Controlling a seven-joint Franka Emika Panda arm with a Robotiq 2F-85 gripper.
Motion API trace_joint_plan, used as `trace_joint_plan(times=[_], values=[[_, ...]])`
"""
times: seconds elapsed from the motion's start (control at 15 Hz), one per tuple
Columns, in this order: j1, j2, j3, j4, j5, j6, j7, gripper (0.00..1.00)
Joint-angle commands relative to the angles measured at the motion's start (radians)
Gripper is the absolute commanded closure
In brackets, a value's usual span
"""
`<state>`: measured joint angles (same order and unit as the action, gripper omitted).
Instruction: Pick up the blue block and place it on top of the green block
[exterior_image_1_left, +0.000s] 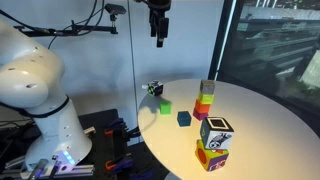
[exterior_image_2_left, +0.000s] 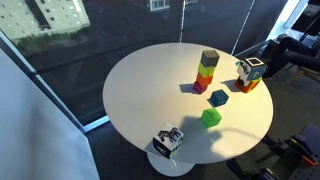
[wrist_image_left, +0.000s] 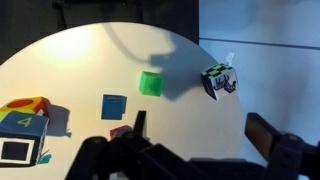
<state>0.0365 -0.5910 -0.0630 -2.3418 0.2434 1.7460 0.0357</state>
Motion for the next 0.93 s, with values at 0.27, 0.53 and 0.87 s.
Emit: trace_joint_plan(times=[0.27,0.53,0.87], values=[[-0.021,0.005,0.019,0.001,0.001,0.006,-0.001,0.0],[-0.045,0.015,0.049,-0.014,-0.044,0.032,0.024,0.0],[-0.072,0.062,0.096,-0.038,-0.128,0.097,0.097,0.0]])
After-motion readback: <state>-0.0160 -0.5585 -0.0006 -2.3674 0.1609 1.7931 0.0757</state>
